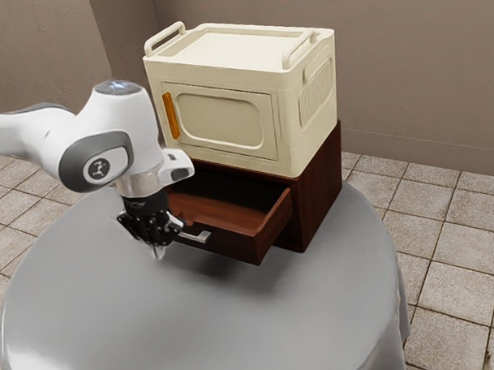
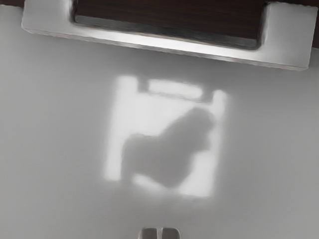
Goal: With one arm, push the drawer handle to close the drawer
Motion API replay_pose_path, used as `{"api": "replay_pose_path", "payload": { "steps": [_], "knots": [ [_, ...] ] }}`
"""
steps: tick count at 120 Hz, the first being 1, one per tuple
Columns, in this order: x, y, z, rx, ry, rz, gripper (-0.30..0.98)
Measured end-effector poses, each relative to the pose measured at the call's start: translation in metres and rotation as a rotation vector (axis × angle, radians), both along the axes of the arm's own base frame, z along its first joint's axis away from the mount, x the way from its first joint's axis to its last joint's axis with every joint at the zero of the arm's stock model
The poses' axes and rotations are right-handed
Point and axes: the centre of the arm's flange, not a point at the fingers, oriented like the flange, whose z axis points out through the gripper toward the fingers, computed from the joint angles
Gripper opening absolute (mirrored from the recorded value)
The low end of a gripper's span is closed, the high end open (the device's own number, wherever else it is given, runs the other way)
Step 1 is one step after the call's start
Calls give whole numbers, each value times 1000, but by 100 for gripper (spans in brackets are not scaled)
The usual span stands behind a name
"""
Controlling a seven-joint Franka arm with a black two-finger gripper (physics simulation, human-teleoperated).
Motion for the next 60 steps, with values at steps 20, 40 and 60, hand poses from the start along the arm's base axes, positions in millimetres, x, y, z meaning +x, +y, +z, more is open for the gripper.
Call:
{"api": "replay_pose_path", "payload": {
  "steps": [20,40,60],
  "knots": [
    [14,4,-8,14,-62,-9,-10],
    [26,3,-17,32,-109,-27,-10],
    [36,10,-21,53,-153,-38,-10]
  ]
}}
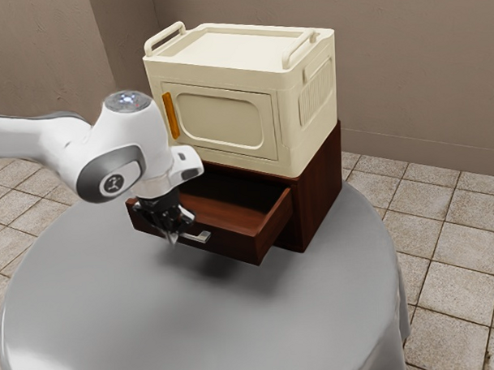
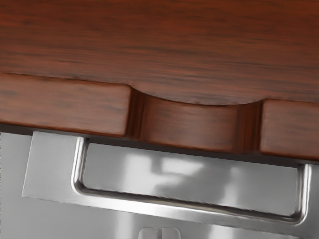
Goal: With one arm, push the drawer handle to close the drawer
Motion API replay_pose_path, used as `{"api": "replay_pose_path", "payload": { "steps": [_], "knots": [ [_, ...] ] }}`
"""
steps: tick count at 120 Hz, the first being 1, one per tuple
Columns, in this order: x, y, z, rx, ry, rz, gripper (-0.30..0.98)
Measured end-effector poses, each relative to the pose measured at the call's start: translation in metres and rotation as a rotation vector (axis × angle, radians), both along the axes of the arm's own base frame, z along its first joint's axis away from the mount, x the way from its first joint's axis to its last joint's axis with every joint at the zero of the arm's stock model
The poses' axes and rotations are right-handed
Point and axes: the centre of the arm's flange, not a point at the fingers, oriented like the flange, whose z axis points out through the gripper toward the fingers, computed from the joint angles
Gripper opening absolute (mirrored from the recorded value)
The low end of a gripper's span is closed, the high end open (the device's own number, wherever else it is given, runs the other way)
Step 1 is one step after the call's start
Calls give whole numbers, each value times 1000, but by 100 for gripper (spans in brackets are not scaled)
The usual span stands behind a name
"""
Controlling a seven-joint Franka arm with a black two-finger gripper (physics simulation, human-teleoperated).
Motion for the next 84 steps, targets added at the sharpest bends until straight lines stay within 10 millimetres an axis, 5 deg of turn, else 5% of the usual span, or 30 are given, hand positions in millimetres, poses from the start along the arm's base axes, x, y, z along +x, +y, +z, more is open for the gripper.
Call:
{"api": "replay_pose_path", "payload": {
  "steps": [84],
  "knots": [
    [62,-15,-12,75,-137,-68,-9]
  ]
}}
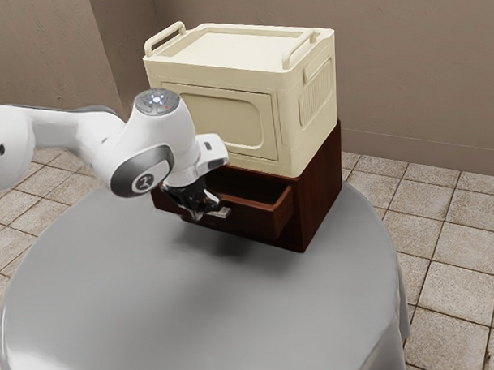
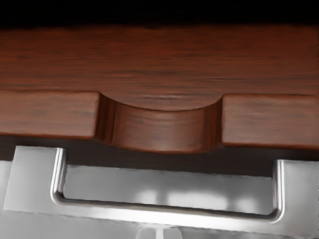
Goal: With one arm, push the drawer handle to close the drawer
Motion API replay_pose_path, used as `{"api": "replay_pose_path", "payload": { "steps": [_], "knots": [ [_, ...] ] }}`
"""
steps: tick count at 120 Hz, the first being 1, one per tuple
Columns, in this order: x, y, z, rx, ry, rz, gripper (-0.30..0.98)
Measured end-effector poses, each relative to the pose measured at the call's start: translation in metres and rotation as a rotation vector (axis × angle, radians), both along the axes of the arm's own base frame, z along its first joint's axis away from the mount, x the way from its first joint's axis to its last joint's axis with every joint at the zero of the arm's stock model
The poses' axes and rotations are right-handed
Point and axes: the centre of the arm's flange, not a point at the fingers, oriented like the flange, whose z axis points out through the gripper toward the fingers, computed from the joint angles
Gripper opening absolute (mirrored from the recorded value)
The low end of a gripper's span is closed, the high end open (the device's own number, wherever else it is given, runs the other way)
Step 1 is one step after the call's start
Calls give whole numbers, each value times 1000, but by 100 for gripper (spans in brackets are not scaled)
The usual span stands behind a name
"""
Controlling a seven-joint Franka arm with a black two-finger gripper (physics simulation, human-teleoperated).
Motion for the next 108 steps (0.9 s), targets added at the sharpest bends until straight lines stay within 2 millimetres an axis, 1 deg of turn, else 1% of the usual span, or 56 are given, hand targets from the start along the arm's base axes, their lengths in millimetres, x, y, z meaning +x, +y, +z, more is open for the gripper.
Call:
{"api": "replay_pose_path", "payload": {
  "steps": [11,55,68,76,84,97,108],
  "knots": [
    [10,0,2,3,-21,0,-9],
    [49,-6,-8,34,-64,-8,-8],
    [53,-7,-13,41,-66,-12,-8],
    [57,1,-16,46,-73,-5,-8],
    [60,4,-19,53,-79,-8,-8],
    [69,-1,-18,67,-98,-24,-7],
    [73,-5,-17,73,-109,-37,-7]
  ]
}}
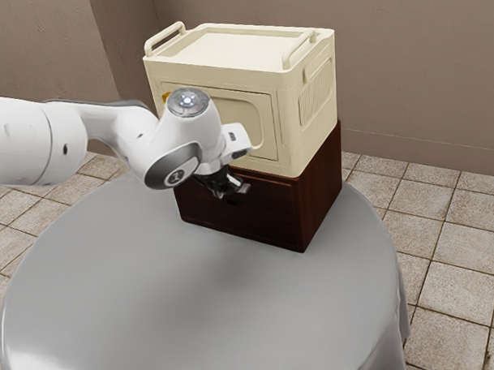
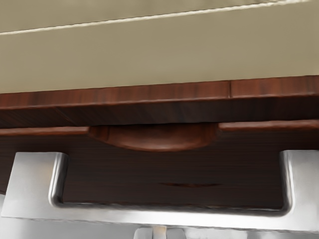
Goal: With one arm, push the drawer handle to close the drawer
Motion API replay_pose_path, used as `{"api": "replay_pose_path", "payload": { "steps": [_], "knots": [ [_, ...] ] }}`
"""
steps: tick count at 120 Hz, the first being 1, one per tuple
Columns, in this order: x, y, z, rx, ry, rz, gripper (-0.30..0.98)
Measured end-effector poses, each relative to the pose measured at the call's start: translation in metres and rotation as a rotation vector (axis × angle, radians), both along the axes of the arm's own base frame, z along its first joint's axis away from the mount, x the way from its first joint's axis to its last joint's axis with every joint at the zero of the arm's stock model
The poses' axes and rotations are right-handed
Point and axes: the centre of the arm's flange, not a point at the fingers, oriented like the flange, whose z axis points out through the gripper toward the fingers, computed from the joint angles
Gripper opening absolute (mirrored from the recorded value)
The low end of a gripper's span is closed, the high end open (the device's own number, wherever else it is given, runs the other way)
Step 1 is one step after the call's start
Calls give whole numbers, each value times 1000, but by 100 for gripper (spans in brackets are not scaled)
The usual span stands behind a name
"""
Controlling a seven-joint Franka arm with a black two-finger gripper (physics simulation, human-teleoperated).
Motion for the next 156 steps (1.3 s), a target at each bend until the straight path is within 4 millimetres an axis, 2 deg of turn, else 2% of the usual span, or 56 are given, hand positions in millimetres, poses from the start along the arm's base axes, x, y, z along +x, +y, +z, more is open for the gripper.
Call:
{"api": "replay_pose_path", "payload": {
  "steps": [29,45,54,69,87,108,120,127,140,156],
  "knots": [
    [3,-6,-3,32,-26,-36,-12],
    [-3,-10,1,22,-31,-46,-9],
    [-19,-21,19,6,-38,-67,-9],
    [-61,-31,61,-38,-31,-81,-8],
    [-94,-44,105,-96,15,-66,-7],
    [-122,-32,133,-118,125,-9,-6],
    [-131,-27,131,-119,197,22,15],
    [-136,-27,136,-122,218,27,28],
    [-143,-32,167,-128,226,26,44],
    [-148,-37,208,-133,241,36,55]
  ]
}}
